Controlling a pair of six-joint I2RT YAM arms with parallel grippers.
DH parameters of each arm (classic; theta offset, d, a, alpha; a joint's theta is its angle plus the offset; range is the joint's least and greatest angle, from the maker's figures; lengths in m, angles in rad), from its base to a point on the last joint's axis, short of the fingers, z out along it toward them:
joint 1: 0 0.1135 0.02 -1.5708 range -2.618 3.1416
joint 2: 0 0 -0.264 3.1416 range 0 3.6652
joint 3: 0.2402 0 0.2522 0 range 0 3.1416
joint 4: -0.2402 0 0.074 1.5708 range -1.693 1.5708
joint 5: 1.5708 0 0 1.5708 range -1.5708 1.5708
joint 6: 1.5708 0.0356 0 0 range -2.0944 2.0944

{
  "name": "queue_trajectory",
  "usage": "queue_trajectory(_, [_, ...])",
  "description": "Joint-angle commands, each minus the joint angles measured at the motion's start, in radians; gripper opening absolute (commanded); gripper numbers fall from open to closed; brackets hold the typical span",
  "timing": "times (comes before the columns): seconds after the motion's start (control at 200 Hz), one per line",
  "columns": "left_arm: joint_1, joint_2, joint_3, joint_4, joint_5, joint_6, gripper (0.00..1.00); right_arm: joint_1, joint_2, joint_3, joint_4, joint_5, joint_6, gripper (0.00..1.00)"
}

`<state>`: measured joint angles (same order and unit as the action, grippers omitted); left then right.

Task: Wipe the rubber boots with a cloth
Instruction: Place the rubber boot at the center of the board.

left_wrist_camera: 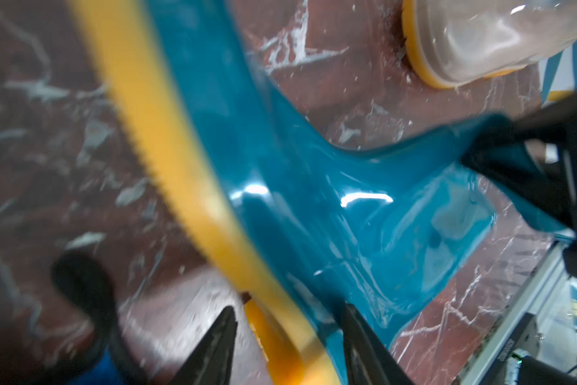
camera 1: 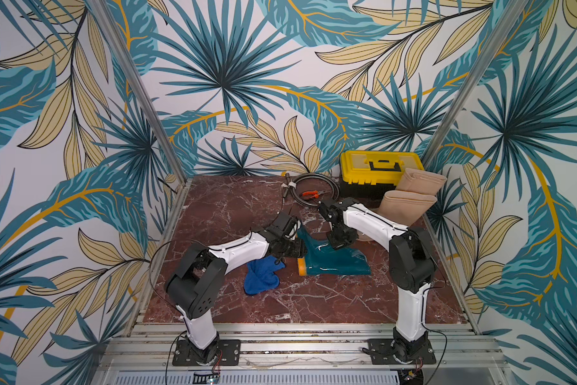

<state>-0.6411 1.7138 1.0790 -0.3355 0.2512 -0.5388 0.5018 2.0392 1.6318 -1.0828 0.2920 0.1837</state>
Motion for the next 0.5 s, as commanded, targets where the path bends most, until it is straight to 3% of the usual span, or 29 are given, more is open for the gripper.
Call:
queue_trajectory(0.0, [0.010, -0.058, -0.039, -0.048, -0.065, -0.032, 0.60, 0.031, 0.003, 0.022, 0.027, -0.024, -0.003, 0.10])
queue_trajectory(0.08, [0.059, -0.090, -0.040, -0.096, -0.079, -0.025, 0.62, 0.032, -0.039, 0.005, 0.031, -0.034, 0.040, 0.20])
queue_trajectory(0.16, [0.104, -0.139, -0.041, -0.145, -0.106, -0.013, 0.65, 0.032, -0.089, -0.018, 0.028, -0.030, 0.090, 0.50])
queue_trajectory(0.21, [0.124, -0.178, -0.045, -0.176, -0.132, -0.001, 0.66, 0.032, -0.116, -0.031, 0.023, -0.030, 0.123, 0.59])
queue_trajectory(0.41, [0.199, -0.369, -0.107, -0.266, -0.226, 0.000, 0.70, 0.043, -0.199, -0.021, 0.021, -0.016, 0.217, 0.73])
queue_trajectory(0.496, [0.244, -0.473, -0.162, -0.294, -0.302, -0.038, 0.72, 0.124, -0.208, 0.013, 0.069, 0.028, 0.194, 0.78])
